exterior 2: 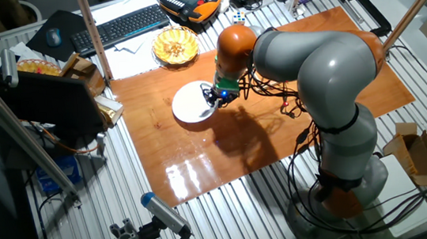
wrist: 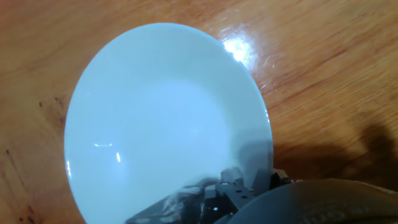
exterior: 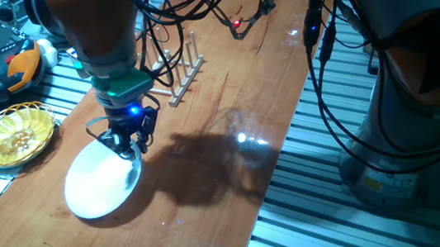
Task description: Take the dish off the dish rack
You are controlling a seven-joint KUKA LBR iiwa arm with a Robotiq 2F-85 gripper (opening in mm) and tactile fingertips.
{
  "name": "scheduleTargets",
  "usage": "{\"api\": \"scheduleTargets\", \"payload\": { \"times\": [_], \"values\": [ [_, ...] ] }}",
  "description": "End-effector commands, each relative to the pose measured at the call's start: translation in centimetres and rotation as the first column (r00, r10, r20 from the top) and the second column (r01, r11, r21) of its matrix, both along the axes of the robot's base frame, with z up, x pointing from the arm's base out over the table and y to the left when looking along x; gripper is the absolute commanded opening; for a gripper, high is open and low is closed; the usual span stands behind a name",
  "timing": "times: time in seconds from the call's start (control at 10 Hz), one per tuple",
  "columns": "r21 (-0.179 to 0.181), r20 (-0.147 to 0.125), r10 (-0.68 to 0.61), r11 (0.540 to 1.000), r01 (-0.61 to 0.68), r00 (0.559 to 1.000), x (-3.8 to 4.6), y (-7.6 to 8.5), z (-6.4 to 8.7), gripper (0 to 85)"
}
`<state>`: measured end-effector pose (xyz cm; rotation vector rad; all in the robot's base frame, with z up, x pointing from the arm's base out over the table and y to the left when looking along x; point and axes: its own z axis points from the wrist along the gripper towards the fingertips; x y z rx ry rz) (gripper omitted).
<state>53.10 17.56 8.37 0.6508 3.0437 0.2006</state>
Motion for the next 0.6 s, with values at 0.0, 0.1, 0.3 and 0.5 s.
{"api": "scheduleTargets", "payload": {
  "times": [0.0,0.1,0.3,0.5],
  "values": [
    [0.000,0.002,-0.001,1.000,0.001,1.000,-0.01,0.01,-0.06,29.7],
    [0.002,0.003,-0.005,1.000,0.005,1.000,-0.03,0.02,-0.14,30.0],
    [0.006,0.014,-0.015,1.000,0.015,1.000,-0.09,0.00,-0.45,30.3],
    [0.005,0.015,-0.026,1.000,0.026,1.000,-0.13,-0.04,-0.59,33.3]
  ]
}}
